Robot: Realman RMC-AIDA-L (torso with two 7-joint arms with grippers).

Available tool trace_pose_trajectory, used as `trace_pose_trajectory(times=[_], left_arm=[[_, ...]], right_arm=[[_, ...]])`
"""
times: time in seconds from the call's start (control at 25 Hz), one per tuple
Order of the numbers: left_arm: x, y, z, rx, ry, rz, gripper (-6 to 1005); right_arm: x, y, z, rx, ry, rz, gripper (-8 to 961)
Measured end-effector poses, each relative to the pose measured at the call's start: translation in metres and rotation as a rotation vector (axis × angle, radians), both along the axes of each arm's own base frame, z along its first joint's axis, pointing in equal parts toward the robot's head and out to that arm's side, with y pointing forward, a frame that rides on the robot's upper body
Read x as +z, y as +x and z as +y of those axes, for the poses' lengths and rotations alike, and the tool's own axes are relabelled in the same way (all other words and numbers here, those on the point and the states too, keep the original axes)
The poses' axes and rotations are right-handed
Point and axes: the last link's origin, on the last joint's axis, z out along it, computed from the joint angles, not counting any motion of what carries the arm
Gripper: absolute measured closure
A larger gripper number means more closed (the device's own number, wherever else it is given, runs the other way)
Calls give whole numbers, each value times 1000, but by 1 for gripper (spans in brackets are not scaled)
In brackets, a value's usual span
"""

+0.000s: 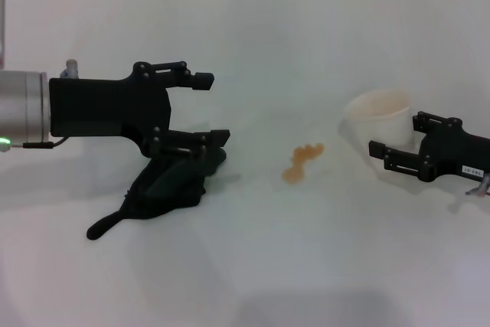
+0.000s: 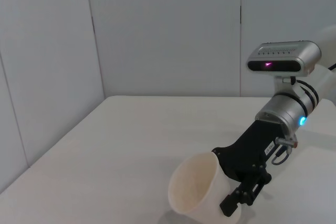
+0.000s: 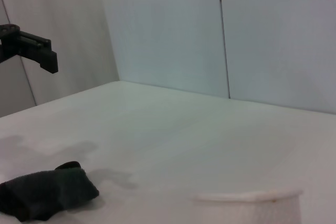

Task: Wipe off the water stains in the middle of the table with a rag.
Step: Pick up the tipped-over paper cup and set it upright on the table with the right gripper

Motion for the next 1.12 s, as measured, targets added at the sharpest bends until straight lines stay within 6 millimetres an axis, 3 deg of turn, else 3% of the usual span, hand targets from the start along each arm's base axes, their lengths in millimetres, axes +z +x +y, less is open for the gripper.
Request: trace_pose_trajectory(times=[0.6,1.12], left_arm=[[1,5,3,-14,-4,3,151],[0,7,3,-15,-5,2,151]], right_arm=[[3,5,-8,-9,4,21,240],[4,-12,6,31,21,58,240]])
